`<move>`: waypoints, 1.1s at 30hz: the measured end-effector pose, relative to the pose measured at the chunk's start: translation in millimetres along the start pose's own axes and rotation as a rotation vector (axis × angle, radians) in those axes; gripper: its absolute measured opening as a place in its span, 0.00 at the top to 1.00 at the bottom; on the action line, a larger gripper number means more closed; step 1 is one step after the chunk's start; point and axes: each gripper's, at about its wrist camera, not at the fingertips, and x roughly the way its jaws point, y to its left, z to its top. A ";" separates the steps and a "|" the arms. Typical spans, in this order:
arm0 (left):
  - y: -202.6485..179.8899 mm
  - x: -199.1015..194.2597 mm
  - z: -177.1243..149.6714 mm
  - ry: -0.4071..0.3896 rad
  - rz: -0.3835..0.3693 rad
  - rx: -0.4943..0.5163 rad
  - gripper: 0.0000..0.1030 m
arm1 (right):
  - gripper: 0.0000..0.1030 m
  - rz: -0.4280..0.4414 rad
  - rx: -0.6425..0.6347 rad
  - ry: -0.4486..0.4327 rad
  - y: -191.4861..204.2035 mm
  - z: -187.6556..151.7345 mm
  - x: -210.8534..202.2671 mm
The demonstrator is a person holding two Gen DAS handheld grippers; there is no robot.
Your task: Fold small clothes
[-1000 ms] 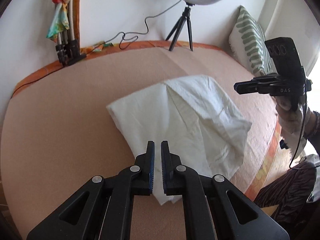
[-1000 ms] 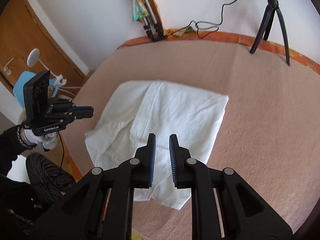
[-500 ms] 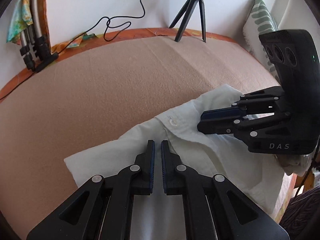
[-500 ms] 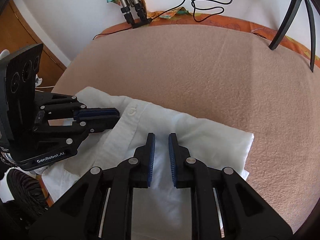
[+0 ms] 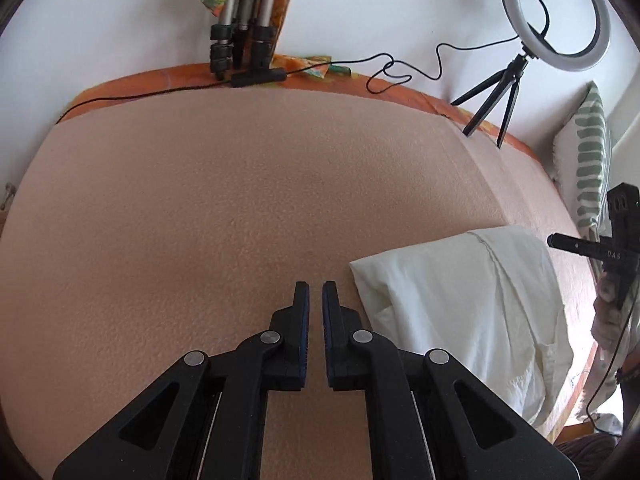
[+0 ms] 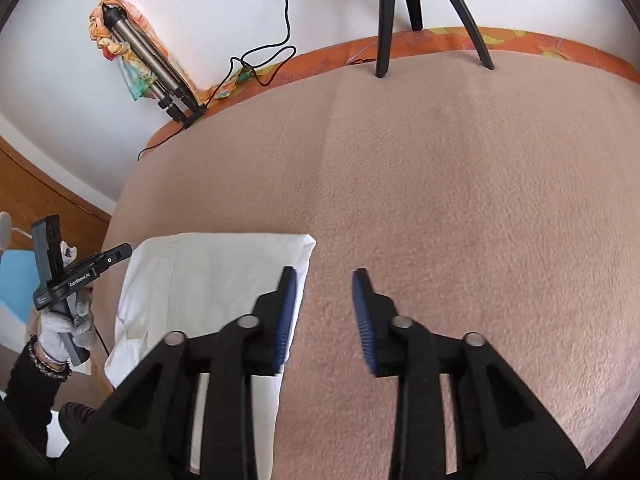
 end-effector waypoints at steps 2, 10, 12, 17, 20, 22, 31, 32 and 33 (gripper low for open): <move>3.3 -15.6 -11.2 -0.002 -0.063 -0.047 0.77 | 0.35 0.076 0.060 0.001 -6.2 -14.8 -8.5; 1.4 4.2 -45.9 0.100 -0.313 -0.272 0.48 | 0.35 0.297 0.168 0.108 -4.6 -68.7 15.9; 0.5 10.3 -51.3 0.097 -0.327 -0.297 0.49 | 0.35 0.318 0.167 0.116 0.4 -69.0 20.0; -5.7 12.1 -48.5 0.070 -0.360 -0.308 0.55 | 0.37 0.371 0.164 0.112 9.8 -72.5 28.0; -20.5 22.6 -46.6 0.095 -0.337 -0.285 0.79 | 0.51 0.405 0.216 0.129 10.2 -74.8 37.9; -34.4 23.2 -44.8 0.088 -0.291 -0.231 0.88 | 0.62 0.361 0.179 0.131 17.2 -75.7 37.2; -81.5 -13.2 -30.9 -0.021 -0.223 -0.074 0.93 | 0.87 0.182 -0.026 0.047 52.9 -67.6 -9.1; -90.7 -15.9 -27.5 -0.034 -0.223 -0.051 0.93 | 0.87 0.177 -0.034 0.033 51.2 -65.1 -18.4; -100.1 -17.3 -23.9 -0.045 -0.229 -0.033 0.93 | 0.87 0.175 -0.035 0.017 47.4 -61.8 -28.4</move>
